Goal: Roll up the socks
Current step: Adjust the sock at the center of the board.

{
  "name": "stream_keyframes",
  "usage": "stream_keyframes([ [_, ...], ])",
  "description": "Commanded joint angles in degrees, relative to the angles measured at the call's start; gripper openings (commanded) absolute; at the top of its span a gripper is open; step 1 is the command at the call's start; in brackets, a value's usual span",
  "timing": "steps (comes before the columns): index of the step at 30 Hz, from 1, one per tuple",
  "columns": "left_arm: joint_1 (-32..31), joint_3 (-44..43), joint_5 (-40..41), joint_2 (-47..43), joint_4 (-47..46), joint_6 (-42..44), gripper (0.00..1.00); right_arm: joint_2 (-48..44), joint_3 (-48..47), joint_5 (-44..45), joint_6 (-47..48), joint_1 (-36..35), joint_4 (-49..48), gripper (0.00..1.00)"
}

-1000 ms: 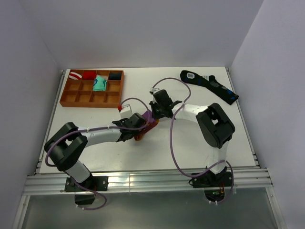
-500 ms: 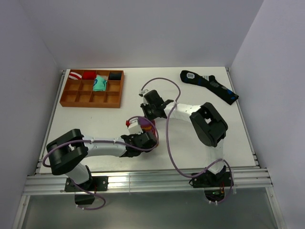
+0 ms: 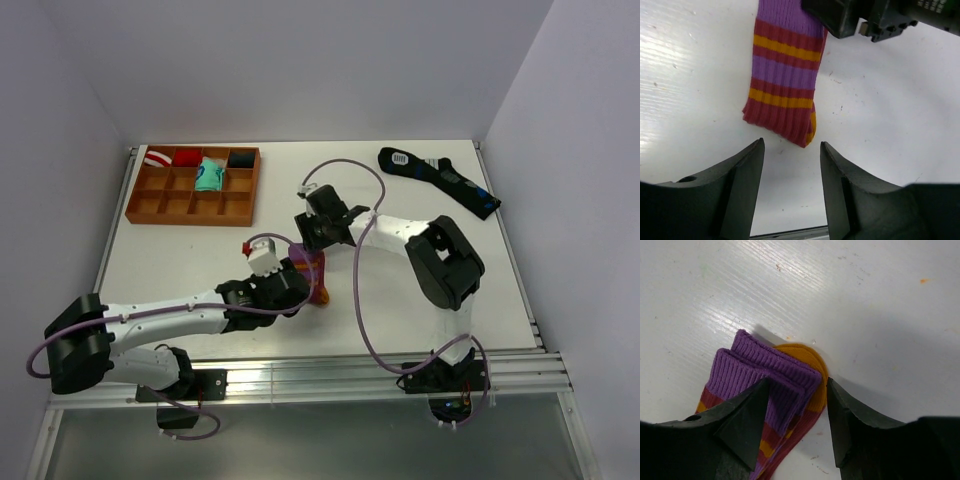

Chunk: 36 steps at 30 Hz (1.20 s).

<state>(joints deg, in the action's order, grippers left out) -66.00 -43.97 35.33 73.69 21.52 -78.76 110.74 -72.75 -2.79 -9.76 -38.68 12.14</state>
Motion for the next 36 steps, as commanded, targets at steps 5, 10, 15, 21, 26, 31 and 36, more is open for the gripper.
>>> stream_keyframes([
  [5, 3.75, 1.6, 3.26, -1.62, -1.3, 5.45, 0.54, -9.92, 2.51, 2.7, -2.81, 1.06, 0.09, 0.61],
  [10, 10.35, 1.25, 0.01, 2.06, -3.77, 7.13, 0.52, -15.98, 8.75, 3.75, -5.61, 1.5, -2.21, 0.6],
  [15, 16.42, 1.17, -2.02, 5.48, -8.34, 9.77, 0.49, -15.91, 12.28, 11.56, -12.11, 1.58, -0.55, 0.27],
  [21, 19.68, -6.48, -1.67, 14.79, -4.74, 10.38, 0.33, -11.69, 11.14, 12.28, -16.43, 1.68, 1.57, 0.04],
  [26, 20.64, -7.97, -2.63, 18.32, -5.52, 10.29, 0.26, -9.67, 9.47, 13.42, -17.93, 0.71, 3.32, 0.04],
  [31, 21.26, -9.3, -3.6, 21.84, -6.31, 10.56, 0.26, -7.47, 8.77, 12.89, -18.19, 0.27, 3.06, 0.04],
  [36, 21.61, -11.93, -4.22, 24.39, -6.05, 11.17, 0.25, -5.45, 8.06, 12.46, -18.1, -0.17, 2.8, 0.03],
])
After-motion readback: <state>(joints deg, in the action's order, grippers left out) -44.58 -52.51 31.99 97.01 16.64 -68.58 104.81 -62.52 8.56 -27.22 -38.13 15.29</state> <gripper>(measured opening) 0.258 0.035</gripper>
